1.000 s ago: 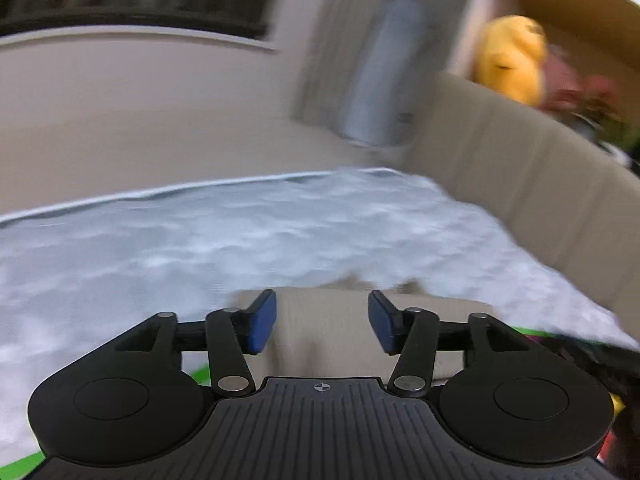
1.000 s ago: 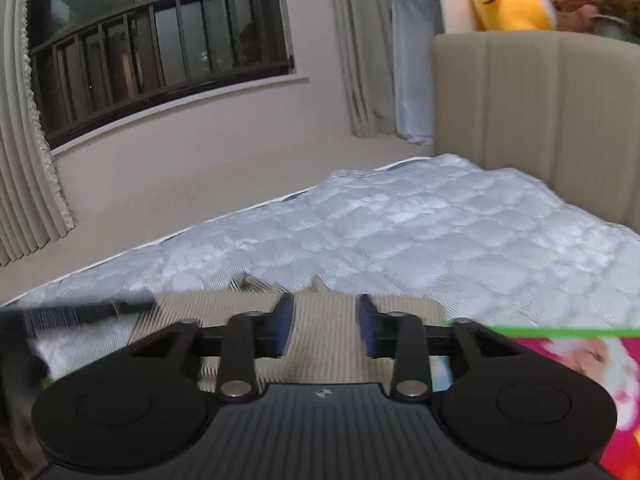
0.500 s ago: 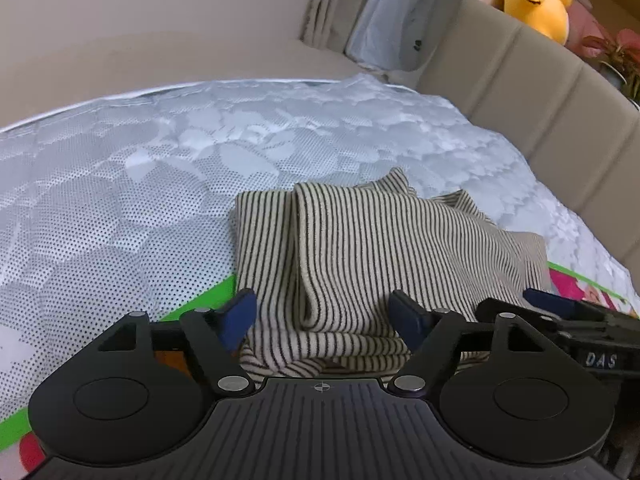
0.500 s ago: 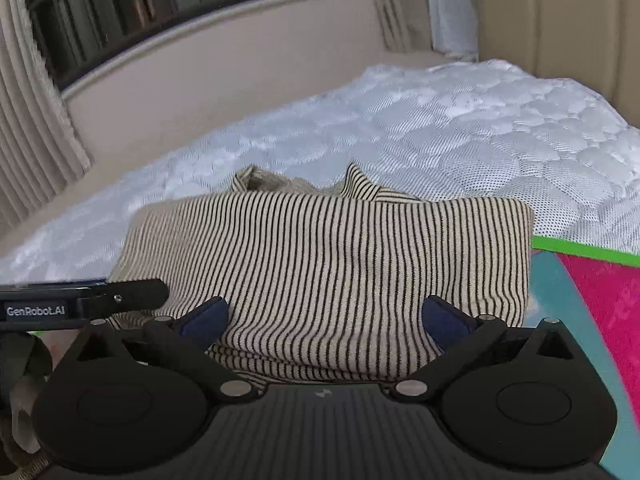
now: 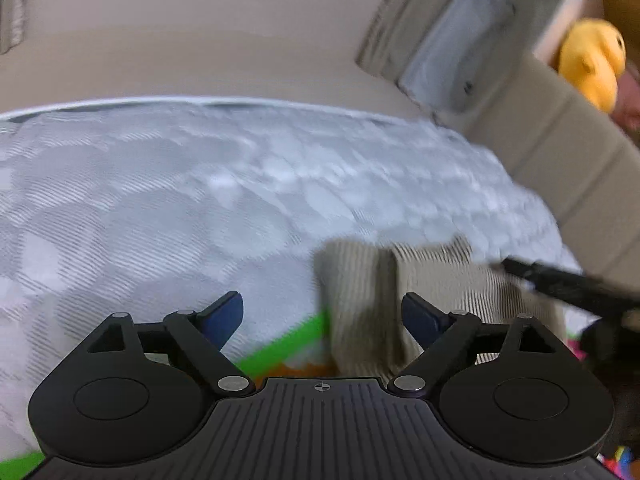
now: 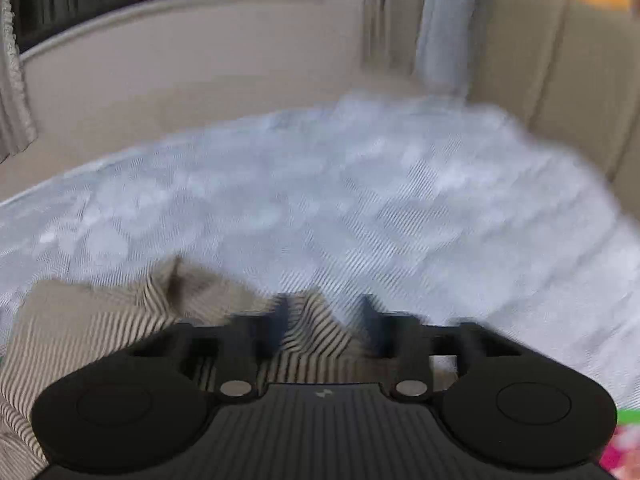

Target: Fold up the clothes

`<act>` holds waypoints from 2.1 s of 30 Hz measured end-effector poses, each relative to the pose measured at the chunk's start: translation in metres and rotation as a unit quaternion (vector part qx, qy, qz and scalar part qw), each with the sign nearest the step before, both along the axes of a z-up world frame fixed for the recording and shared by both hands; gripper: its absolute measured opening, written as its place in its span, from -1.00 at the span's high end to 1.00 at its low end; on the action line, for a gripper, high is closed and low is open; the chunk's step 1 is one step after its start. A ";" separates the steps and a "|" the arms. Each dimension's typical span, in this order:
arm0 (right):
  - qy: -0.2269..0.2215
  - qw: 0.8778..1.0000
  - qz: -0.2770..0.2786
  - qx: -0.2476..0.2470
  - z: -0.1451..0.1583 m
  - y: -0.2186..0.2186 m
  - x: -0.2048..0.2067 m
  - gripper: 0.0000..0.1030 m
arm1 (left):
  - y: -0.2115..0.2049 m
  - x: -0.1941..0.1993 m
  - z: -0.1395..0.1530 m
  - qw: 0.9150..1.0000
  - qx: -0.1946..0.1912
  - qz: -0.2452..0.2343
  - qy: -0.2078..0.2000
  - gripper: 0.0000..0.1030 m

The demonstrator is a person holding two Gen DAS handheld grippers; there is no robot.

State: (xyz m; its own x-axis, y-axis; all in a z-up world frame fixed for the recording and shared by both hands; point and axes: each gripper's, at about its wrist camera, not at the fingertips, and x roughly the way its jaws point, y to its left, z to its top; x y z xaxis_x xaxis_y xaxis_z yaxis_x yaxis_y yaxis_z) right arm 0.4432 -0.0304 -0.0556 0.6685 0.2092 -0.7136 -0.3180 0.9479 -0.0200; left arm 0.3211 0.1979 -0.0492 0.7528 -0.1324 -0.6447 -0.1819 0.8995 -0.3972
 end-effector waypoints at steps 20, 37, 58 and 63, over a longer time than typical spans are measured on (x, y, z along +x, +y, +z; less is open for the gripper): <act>0.014 0.991 0.093 0.095 0.070 -0.103 -0.224 0.89 | 0.038 -0.056 0.050 0.980 -0.187 -0.035 -0.059 -0.86; 0.019 0.978 -0.110 0.178 0.036 -0.208 -0.233 -0.41 | -0.061 -0.091 0.010 0.985 -0.007 -0.136 0.110 -0.61; 0.020 0.991 -0.082 0.108 0.015 -0.185 -0.223 0.23 | -0.075 -0.124 0.017 0.988 0.001 -0.095 0.126 0.11; -0.048 0.990 -0.069 0.109 0.035 -0.182 -0.245 0.12 | -0.069 -0.135 0.035 0.994 0.000 -0.073 0.078 -0.42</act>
